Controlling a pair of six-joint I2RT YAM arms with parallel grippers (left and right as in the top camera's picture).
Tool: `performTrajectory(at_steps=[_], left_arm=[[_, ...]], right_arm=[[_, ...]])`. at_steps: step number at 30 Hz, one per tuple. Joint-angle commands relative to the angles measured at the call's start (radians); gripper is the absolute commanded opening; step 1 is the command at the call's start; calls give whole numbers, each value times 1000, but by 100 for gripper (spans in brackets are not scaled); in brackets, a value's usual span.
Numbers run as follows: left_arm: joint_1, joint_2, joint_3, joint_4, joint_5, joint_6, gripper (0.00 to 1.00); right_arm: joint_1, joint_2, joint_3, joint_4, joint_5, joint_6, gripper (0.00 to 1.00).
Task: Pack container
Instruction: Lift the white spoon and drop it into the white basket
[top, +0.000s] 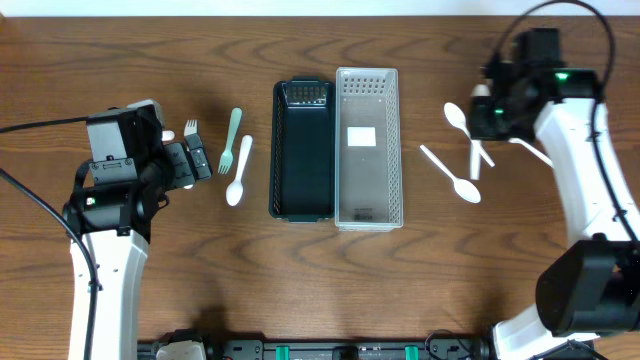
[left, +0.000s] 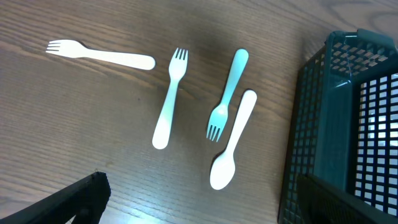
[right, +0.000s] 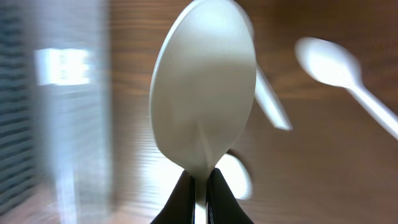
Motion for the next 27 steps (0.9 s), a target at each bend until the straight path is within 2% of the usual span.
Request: performTrajectory(at_steps=[1, 7, 16, 18, 19, 24, 27], left_arm=[[4, 6, 21, -1, -12, 17, 98], [4, 6, 21, -1, -12, 17, 98], [4, 6, 21, -1, -12, 17, 98], [4, 6, 21, -1, -12, 17, 98], [4, 6, 21, -1, -12, 17, 98], [4, 6, 21, -1, -12, 17, 98], [4, 6, 21, -1, -12, 17, 98]], right_arm=[[123, 27, -2, 34, -86, 105, 1], [296, 76, -2, 173, -71, 311, 1], [381, 237, -2, 234, 26, 415, 2], [380, 255, -2, 246, -7, 400, 19], [380, 254, -2, 253, -27, 369, 38], [378, 192, 33, 254, -49, 229, 49], [367, 113, 53, 254, -49, 185, 48]])
